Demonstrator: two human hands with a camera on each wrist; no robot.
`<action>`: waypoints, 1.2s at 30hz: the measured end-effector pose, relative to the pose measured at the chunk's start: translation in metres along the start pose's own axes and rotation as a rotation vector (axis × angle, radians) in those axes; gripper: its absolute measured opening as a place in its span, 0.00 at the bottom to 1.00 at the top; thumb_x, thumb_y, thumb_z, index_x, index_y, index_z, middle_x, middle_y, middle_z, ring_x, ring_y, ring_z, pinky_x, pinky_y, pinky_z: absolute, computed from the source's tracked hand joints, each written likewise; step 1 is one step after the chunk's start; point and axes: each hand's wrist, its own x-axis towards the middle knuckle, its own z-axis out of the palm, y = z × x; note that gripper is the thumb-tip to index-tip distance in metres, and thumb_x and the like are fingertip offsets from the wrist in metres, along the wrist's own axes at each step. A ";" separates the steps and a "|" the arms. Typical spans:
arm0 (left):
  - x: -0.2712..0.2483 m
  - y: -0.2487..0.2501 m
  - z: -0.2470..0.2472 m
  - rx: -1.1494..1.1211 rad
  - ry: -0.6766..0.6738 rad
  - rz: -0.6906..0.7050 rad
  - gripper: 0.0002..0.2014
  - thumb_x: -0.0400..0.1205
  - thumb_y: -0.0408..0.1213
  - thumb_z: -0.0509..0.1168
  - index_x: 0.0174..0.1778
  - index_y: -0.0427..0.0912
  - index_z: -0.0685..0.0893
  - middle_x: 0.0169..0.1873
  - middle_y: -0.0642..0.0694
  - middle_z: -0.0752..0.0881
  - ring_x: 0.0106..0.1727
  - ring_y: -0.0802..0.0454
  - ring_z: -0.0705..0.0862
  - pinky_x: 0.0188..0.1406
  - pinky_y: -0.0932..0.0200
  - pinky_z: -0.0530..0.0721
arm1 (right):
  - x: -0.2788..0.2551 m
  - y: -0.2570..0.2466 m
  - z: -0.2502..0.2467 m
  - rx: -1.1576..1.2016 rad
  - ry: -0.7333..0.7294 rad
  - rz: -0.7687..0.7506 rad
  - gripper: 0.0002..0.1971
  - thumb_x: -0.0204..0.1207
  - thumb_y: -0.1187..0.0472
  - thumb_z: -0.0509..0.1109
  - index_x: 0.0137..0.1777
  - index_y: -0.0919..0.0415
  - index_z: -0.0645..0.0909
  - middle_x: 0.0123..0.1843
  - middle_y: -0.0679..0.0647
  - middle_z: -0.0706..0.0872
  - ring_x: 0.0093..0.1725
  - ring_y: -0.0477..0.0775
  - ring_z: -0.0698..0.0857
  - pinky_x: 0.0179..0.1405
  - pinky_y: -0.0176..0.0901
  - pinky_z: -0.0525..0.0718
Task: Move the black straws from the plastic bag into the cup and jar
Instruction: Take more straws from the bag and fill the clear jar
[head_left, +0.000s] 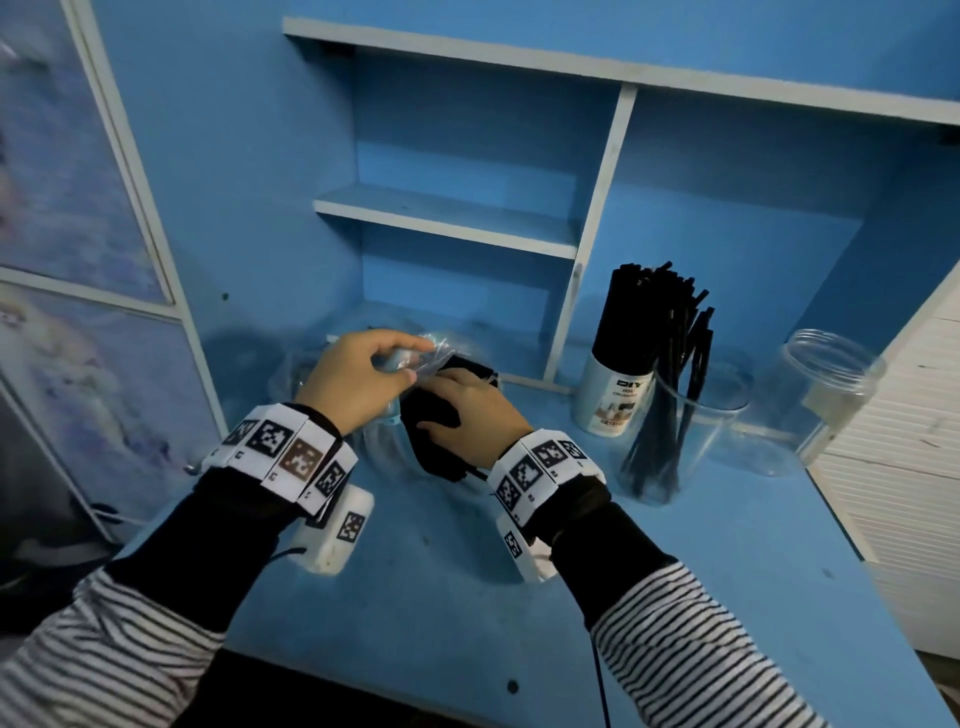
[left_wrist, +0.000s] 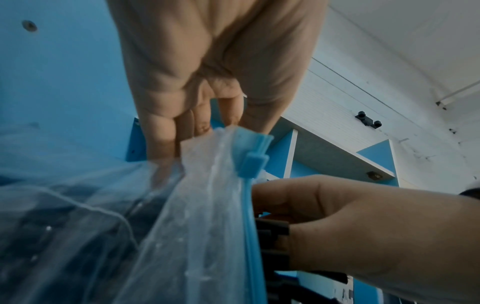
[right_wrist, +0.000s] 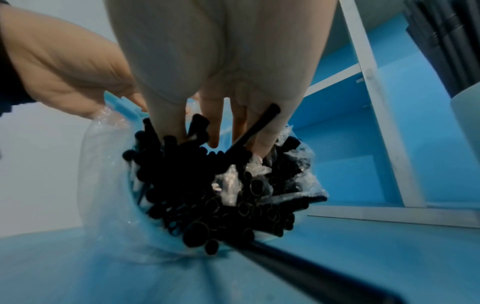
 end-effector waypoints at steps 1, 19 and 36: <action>0.000 0.001 0.000 -0.006 0.010 -0.005 0.18 0.77 0.30 0.72 0.53 0.61 0.88 0.58 0.57 0.86 0.61 0.60 0.81 0.64 0.62 0.75 | 0.000 0.000 0.001 0.000 0.003 -0.006 0.27 0.76 0.58 0.71 0.75 0.53 0.74 0.73 0.59 0.76 0.71 0.61 0.76 0.72 0.55 0.73; 0.000 0.008 -0.001 -0.114 0.075 -0.027 0.18 0.77 0.28 0.72 0.55 0.57 0.88 0.55 0.59 0.86 0.57 0.63 0.83 0.53 0.74 0.75 | 0.001 -0.002 -0.021 0.133 0.171 -0.031 0.18 0.73 0.70 0.71 0.62 0.56 0.86 0.60 0.54 0.89 0.62 0.51 0.84 0.63 0.25 0.70; 0.000 0.009 0.009 -0.076 0.059 -0.009 0.18 0.78 0.28 0.71 0.58 0.57 0.86 0.59 0.59 0.83 0.60 0.62 0.80 0.61 0.66 0.76 | -0.044 0.020 -0.060 0.369 0.196 0.104 0.14 0.76 0.60 0.75 0.61 0.50 0.87 0.53 0.44 0.90 0.46 0.39 0.89 0.48 0.20 0.81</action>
